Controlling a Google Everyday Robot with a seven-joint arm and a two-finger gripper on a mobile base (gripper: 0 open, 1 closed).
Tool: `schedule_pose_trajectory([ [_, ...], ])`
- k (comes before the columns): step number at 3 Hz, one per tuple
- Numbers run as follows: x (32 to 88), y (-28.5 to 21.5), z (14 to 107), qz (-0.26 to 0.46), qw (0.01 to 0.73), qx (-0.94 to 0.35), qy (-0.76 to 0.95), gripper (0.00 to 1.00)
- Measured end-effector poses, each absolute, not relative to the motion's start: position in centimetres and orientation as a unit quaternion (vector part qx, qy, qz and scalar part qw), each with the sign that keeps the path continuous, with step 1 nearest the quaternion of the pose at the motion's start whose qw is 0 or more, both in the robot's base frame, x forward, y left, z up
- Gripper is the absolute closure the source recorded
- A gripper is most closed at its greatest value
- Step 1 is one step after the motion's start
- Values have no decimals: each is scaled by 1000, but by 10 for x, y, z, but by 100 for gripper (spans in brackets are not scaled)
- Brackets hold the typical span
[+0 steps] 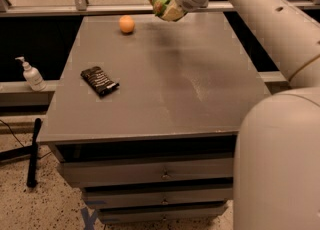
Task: Move green rice chip bag near orange
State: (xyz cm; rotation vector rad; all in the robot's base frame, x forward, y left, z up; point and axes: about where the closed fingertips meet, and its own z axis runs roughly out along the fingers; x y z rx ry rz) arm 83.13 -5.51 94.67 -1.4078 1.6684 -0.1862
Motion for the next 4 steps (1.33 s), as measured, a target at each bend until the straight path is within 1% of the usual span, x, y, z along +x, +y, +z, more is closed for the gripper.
schedule_pose_trajectory([
  [1,842,-32,928,-72,442,-597,665,100],
  [3,861,-14,899,-73,419,-623,657,100],
  [4,867,-11,888,-71,409,-628,658,82],
])
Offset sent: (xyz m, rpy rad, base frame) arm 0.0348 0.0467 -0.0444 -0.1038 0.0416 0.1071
